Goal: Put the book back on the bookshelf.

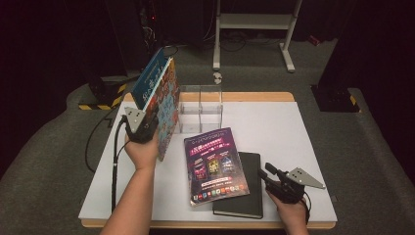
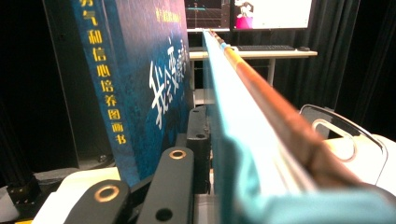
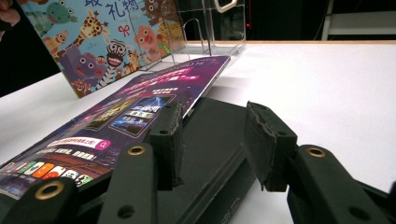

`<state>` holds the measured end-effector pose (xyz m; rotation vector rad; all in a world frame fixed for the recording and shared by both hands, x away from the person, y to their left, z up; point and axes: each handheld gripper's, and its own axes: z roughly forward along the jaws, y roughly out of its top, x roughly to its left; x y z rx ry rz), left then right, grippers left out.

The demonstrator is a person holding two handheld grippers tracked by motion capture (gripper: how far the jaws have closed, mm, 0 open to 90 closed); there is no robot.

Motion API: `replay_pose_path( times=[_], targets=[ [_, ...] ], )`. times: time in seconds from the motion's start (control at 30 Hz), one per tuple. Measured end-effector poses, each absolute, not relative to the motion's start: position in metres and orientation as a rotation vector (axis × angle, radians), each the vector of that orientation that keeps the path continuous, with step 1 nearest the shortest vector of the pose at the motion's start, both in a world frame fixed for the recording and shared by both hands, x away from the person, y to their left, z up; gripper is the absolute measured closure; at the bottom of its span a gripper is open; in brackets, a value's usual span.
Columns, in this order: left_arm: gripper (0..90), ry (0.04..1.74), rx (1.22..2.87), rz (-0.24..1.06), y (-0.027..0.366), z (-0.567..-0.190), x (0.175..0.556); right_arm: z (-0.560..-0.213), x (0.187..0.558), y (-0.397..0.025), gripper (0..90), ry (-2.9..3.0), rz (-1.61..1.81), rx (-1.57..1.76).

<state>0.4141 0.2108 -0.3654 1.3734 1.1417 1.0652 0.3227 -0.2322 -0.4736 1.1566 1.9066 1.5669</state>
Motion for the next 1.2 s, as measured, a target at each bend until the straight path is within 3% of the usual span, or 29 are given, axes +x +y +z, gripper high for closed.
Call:
replay_pose_path(
  times=[0.4,1.2],
  targets=[
    [72.1,1.128,1.453,1.070,0.218,-0.376,0.407,-0.475,0.324,-0.233,57.0,1.910,1.559,1.162],
    [69.7,1.104,1.491,1.078,0.234,-0.392,0.389,-0.477,0.325,-0.229,57.0,1.930,1.544,1.158]
  ],
)
